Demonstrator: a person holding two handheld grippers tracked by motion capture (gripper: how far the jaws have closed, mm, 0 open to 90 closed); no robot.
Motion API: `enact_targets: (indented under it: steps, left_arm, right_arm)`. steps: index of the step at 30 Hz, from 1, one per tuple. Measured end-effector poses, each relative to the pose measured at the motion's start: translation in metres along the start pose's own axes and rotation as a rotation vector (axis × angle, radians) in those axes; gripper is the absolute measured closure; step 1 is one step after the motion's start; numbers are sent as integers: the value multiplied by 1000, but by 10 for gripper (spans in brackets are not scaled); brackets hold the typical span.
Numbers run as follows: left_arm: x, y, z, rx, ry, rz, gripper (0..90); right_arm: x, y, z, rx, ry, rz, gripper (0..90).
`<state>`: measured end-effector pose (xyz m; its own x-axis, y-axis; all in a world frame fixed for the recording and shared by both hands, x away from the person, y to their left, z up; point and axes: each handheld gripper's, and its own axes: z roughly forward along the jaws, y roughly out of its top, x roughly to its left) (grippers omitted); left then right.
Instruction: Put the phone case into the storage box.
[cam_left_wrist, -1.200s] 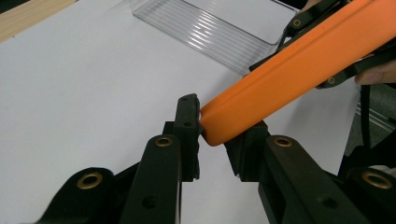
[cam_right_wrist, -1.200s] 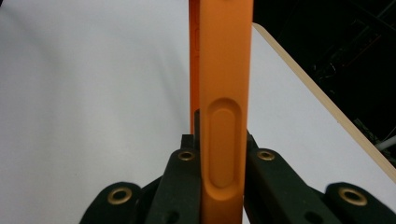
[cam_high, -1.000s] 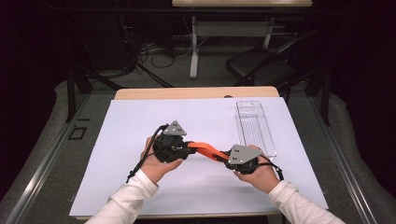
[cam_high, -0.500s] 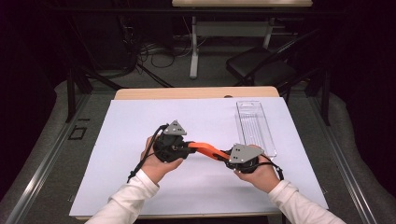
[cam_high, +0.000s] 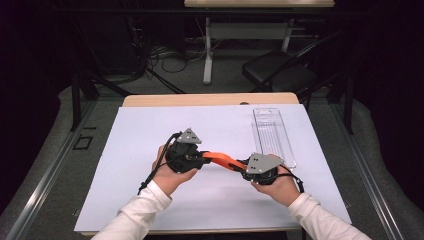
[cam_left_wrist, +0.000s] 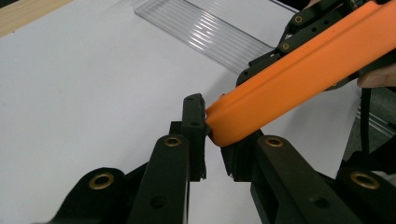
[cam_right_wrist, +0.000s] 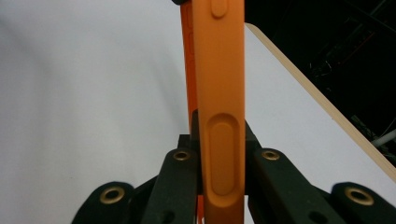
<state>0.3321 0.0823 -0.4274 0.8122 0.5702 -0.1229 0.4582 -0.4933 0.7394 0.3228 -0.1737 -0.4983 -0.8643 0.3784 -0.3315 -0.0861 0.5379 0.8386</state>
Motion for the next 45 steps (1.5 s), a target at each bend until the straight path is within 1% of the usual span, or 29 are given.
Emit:
enact_targets:
  steps: [5,8,15,17,22,24,28,29,30,34,36,37,38,40,43,45]
  left_arm:
    - [1,0,0,0,1,-8,804]
    - [2,1,1,4,-1,-21,804]
    - [3,3,3,18,-5,-34,804]
    - [3,4,3,21,0,-36,804]
    - [6,4,2,30,1,-36,803]
    - [7,4,3,29,0,-45,803]
    - [12,4,4,35,-3,-49,803]
    - [12,4,4,36,-5,-54,803]
    - [14,4,5,38,-5,-51,803]
    - [18,4,6,50,-12,-61,802]
    - [20,4,7,58,-10,-74,802]
    - [21,4,7,64,-8,-70,802]
    - [21,4,7,68,-5,-76,802]
    - [23,5,7,78,-9,-86,802]
    - [25,6,7,93,-16,-92,802]
    - [27,8,9,97,-24,-106,801]
  right_arm:
    - [0,0,-1,4,-3,-8,804]
    - [1,1,0,6,-7,-12,773]
    - [0,1,0,5,-26,-8,683]
    - [0,2,0,1,-29,-6,656]
    - [0,3,-2,-11,-48,-15,588]
    - [0,3,-2,-14,-52,-17,569]
    - [0,3,-3,-23,-68,-34,544]
    - [0,3,-3,-22,-76,-41,536]
    - [0,4,-3,-24,-84,-49,533]
    - [1,4,-4,-33,-95,-59,515]
    - [0,4,-5,-40,-93,-52,515]
    - [0,5,-5,-44,-94,-52,511]
    - [0,5,-6,-37,-103,-51,506]
    - [0,5,-8,-34,-113,-45,501]
    - [-1,6,-10,-39,-111,-32,501]
    - [-1,6,-11,-39,-115,-26,484]
